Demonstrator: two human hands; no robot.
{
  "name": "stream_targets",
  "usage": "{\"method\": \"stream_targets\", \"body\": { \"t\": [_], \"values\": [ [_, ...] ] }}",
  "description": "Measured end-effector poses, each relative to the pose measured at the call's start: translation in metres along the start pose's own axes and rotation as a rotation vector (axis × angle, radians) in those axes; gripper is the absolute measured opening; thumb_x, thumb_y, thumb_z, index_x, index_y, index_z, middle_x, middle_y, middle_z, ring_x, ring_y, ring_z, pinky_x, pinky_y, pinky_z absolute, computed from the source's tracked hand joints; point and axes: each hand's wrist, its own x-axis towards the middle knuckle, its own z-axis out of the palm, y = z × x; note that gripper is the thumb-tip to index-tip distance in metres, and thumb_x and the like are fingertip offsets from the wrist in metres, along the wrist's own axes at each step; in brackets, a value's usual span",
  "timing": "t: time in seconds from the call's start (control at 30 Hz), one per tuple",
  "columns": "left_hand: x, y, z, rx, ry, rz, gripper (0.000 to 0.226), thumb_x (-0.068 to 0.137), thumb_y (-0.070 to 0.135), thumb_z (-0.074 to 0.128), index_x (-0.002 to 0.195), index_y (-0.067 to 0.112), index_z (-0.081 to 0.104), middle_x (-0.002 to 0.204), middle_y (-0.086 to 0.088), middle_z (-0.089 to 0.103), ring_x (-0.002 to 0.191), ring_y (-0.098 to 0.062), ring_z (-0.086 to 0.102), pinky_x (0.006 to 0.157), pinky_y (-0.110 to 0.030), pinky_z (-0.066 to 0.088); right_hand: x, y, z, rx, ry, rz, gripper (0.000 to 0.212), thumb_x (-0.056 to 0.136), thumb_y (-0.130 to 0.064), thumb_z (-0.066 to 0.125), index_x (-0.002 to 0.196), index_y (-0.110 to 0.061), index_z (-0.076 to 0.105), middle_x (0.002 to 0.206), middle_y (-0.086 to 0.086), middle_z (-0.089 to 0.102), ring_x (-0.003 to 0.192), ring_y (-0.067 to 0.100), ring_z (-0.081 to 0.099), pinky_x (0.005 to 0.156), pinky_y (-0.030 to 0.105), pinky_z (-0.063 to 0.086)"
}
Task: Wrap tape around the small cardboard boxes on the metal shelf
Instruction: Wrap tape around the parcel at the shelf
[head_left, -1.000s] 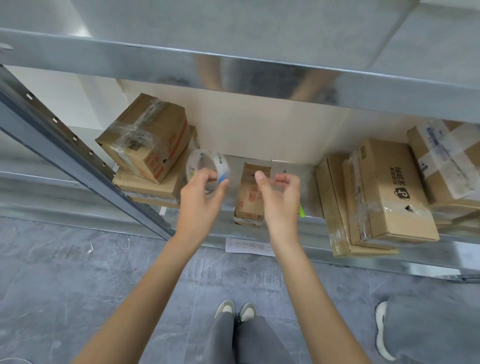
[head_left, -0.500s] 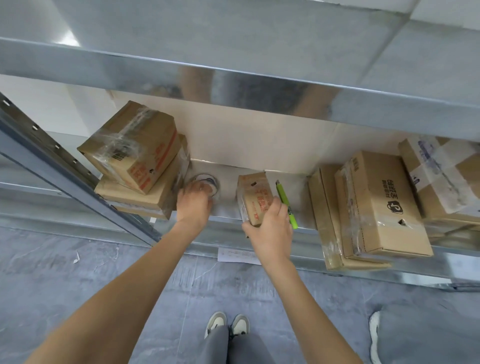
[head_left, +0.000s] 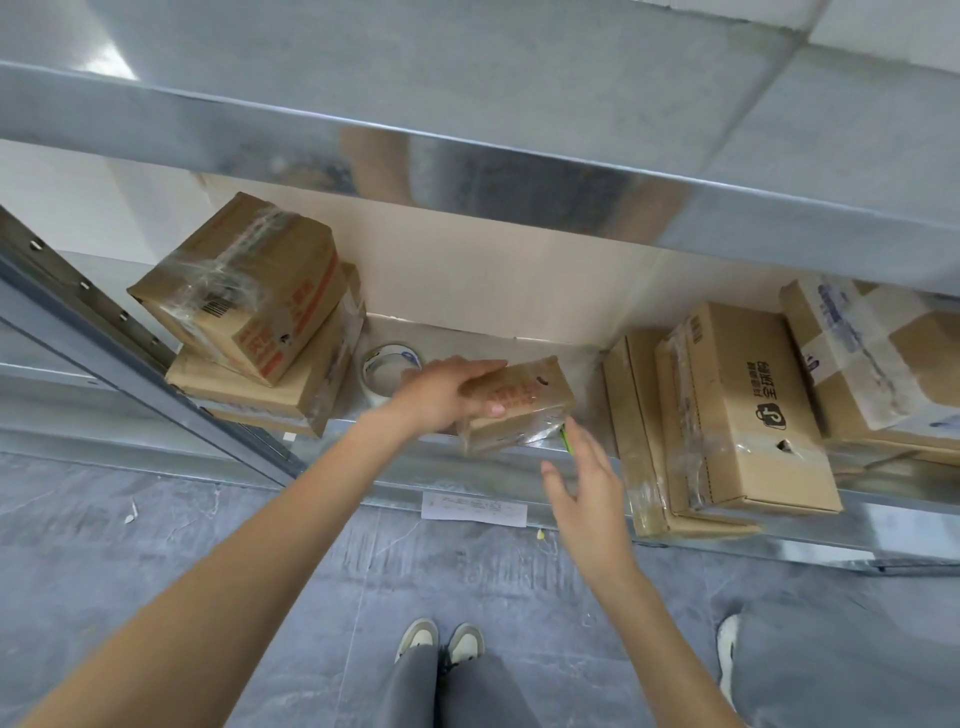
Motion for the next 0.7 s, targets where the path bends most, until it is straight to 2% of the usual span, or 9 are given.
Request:
{"method": "stream_targets", "body": {
  "t": [0.07,0.13,0.2,0.3,0.37,0.5,0.57,0.7],
  "values": [
    [0.01,0.003,-0.012,0.243,-0.058,-0.015,0.064,0.092,0.05,0.059,0.149,0.043,0.031,0.142,0.002,0.05,0.134,-0.025,0.042,0.111,-0.047,0.03,-0.002,0.003,-0.002,-0.21,0.077,-0.159,0.055,0.102,-0.023,0.044,0.153,-0.02,0.023,0.156,-0.013,0.02,0.143,-0.002,0.013,0.111,0.004,0.005],
    [0.014,0.008,-0.007,0.315,-0.094,-0.025,0.062,0.099,0.043,0.048,0.154,0.039,0.02,0.156,0.004,0.033,0.142,-0.025,0.029,0.115,-0.051,0.022,-0.002,0.006,0.003,-0.361,0.036,-0.245,0.055,0.104,-0.026,0.038,0.153,-0.019,0.015,0.159,-0.009,0.009,0.147,0.0,0.0,0.117,0.016,0.0],
    [0.009,0.012,0.011,0.253,-0.041,-0.047,0.059,0.102,0.035,0.037,0.155,0.033,0.013,0.161,0.003,0.018,0.146,-0.025,0.017,0.119,-0.052,0.012,-0.003,0.012,0.013,-0.472,-0.017,-0.272,0.058,0.104,-0.03,0.035,0.153,-0.018,0.006,0.161,-0.005,0.001,0.148,0.005,-0.007,0.121,0.028,-0.003],
    [-0.002,0.007,0.035,0.233,0.141,0.001,0.055,0.103,0.045,0.031,0.154,0.031,0.018,0.159,0.0,0.018,0.147,-0.027,0.013,0.119,-0.054,0.008,-0.004,0.02,0.02,-0.527,-0.024,-0.261,0.063,0.103,-0.038,0.034,0.154,-0.015,0.003,0.162,-0.002,-0.003,0.149,0.01,-0.007,0.122,0.036,-0.003],
    [-0.004,0.001,0.039,0.281,0.19,0.052,0.057,0.102,0.049,0.03,0.154,0.028,0.019,0.158,-0.002,0.021,0.147,-0.029,0.013,0.119,-0.054,0.01,-0.002,0.021,0.022,-0.557,-0.003,-0.264,0.066,0.103,-0.045,0.03,0.154,-0.013,0.006,0.162,0.001,0.002,0.15,0.014,-0.004,0.121,0.038,-0.003],
    [-0.002,0.001,0.038,0.237,0.169,0.062,0.057,0.103,0.046,0.032,0.155,0.027,0.018,0.158,-0.003,0.021,0.149,-0.031,0.007,0.121,-0.048,0.011,0.009,0.017,0.025,-0.637,-0.014,-0.248,0.072,0.1,-0.057,0.016,0.154,-0.012,0.003,0.162,0.002,-0.001,0.149,0.014,-0.008,0.12,0.039,-0.01],
    [0.001,0.003,0.036,0.223,0.147,0.049,0.057,0.103,0.045,0.032,0.155,0.026,0.018,0.159,-0.002,0.02,0.149,-0.031,0.004,0.121,-0.047,0.012,0.014,0.014,0.027,-0.64,-0.001,-0.248,0.07,0.1,-0.055,0.012,0.154,-0.012,0.004,0.163,0.003,0.001,0.149,0.013,-0.006,0.12,0.039,-0.011],
    [0.001,0.003,0.035,0.214,0.137,0.058,0.056,0.104,0.044,0.033,0.155,0.024,0.019,0.158,-0.003,0.021,0.15,-0.032,0.002,0.122,-0.045,0.01,0.026,0.003,0.025,-0.591,0.033,-0.271,0.065,0.1,-0.045,0.013,0.154,-0.009,0.019,0.162,0.004,0.013,0.149,0.012,0.002,0.12,0.042,-0.009]
  ]
}}
